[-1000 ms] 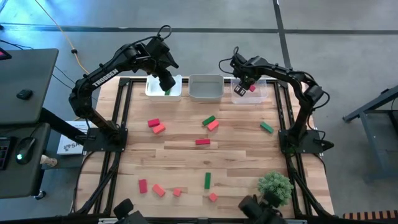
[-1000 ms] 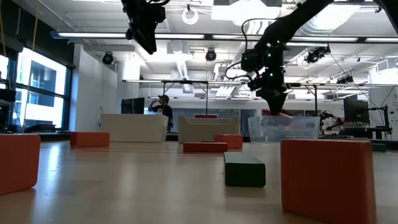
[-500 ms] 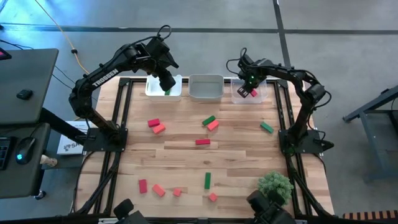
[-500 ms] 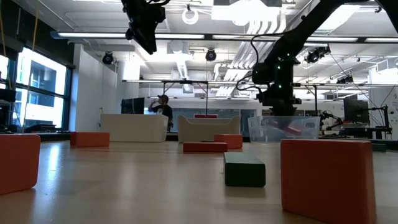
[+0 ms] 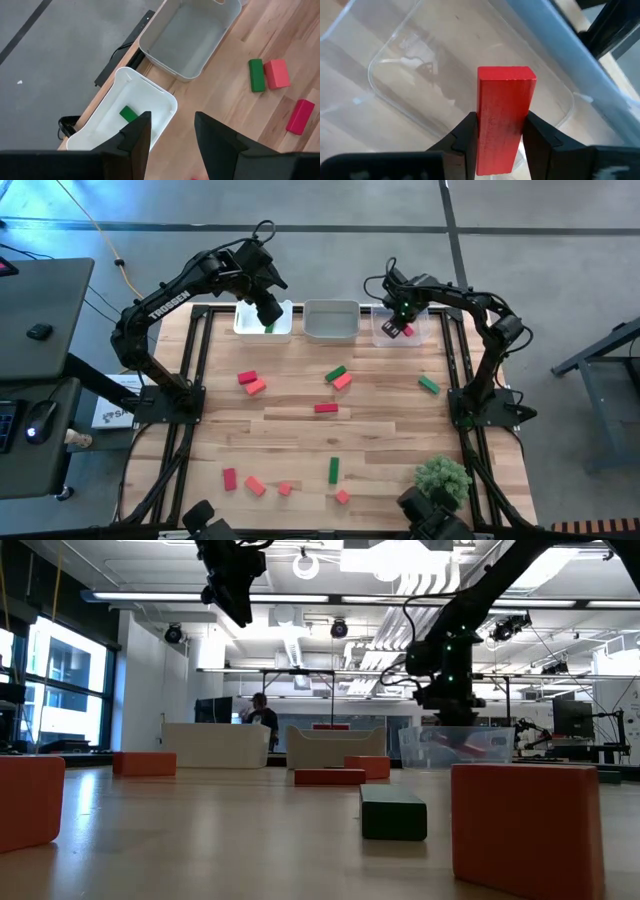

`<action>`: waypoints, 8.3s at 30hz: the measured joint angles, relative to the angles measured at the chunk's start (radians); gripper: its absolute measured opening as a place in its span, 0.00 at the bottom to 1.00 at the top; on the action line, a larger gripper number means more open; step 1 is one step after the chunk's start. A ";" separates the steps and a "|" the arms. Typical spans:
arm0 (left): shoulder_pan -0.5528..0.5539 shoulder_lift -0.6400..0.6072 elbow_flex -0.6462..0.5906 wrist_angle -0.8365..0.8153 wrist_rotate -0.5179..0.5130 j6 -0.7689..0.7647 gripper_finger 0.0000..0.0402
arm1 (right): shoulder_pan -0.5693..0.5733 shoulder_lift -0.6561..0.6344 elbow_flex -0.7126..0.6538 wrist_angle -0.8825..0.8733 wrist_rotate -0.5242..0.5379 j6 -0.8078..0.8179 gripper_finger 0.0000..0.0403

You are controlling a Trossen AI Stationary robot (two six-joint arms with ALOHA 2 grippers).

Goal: Sort & place blocks by color
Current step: Put the red wooden block into the transparent bin, then put the orange wooden block into the gray bin

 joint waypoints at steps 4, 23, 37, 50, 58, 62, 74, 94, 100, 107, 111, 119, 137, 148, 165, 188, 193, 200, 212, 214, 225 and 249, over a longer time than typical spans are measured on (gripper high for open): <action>0.000 0.000 0.000 0.000 0.000 -0.002 0.35 | 0.000 0.001 0.000 -0.017 -0.013 0.004 0.24; 0.000 0.000 0.000 0.000 0.000 0.000 0.35 | 0.000 0.002 0.000 -0.015 -0.009 0.030 0.36; 0.000 0.000 0.000 -0.001 0.000 -0.027 0.36 | 0.000 0.002 0.001 -0.016 0.003 0.048 0.37; 0.004 0.000 0.000 -0.046 -0.050 -0.155 0.50 | 0.000 -0.121 0.001 -0.016 -0.027 0.050 0.37; -0.053 0.000 0.000 -0.085 -0.010 -0.277 0.51 | 0.000 -0.261 0.001 -0.004 -0.050 0.065 0.37; -0.123 -0.001 -0.026 -0.106 -0.022 -0.303 0.51 | 0.000 -0.318 0.001 0.011 -0.069 0.076 0.37; -0.282 -0.001 -0.230 -0.115 -0.026 -0.387 0.52 | 0.037 -0.399 0.002 0.029 -0.128 0.150 0.37; -0.423 -0.116 -0.643 -0.065 -0.026 -0.523 0.49 | 0.198 -0.399 0.002 0.029 -0.125 0.345 0.37; -0.448 -0.154 -0.727 0.003 -0.016 -0.541 0.49 | 0.243 -0.398 0.002 0.029 -0.125 0.391 0.37; -0.468 -0.146 -0.814 0.076 0.004 -0.546 0.49 | 0.286 -0.398 0.002 0.029 -0.122 0.415 0.37; -0.468 -0.147 -0.846 0.123 0.008 -0.559 0.49 | 0.305 -0.398 0.002 0.029 -0.094 0.423 0.37; -0.459 -0.147 -0.882 0.218 0.007 -0.568 0.49 | 0.317 -0.398 0.002 0.029 -0.080 0.426 0.37; -0.457 -0.145 -0.979 0.349 -0.059 -0.602 0.49 | 0.317 -0.398 0.002 0.029 -0.080 0.423 0.37; -0.428 -0.145 -0.979 0.351 -0.071 -0.597 0.49 | 0.317 -0.398 0.002 0.029 -0.081 0.422 0.37; -0.415 -0.068 -0.978 0.360 -0.049 -0.575 0.49 | 0.317 -0.397 0.002 0.029 -0.081 0.414 0.37; -0.415 -0.047 -0.977 0.374 -0.009 -0.529 0.27 | 0.317 -0.397 0.002 0.020 -0.081 0.424 0.37; -0.422 -0.074 -0.967 0.374 0.011 -0.521 0.27 | 0.316 -0.397 0.002 0.021 -0.111 0.460 0.37; -0.437 -0.142 -0.909 0.383 0.010 -0.513 0.27 | 0.316 -0.397 0.002 0.059 -0.229 0.487 0.37; -0.431 -0.232 -0.754 0.496 0.125 -0.441 0.28 | 0.317 -0.397 0.002 0.224 -0.389 0.362 0.37; -0.429 -0.232 -0.730 0.522 0.131 -0.436 0.28 | 0.317 -0.397 0.002 0.255 -0.390 0.346 0.38; -0.405 -0.232 -0.653 0.668 0.201 -0.373 0.28 | 0.317 -0.397 0.002 0.527 -0.548 0.331 0.53; -0.374 -0.232 -0.640 0.821 0.238 -0.200 0.28 | 0.500 -0.397 0.002 0.740 -0.645 0.178 0.56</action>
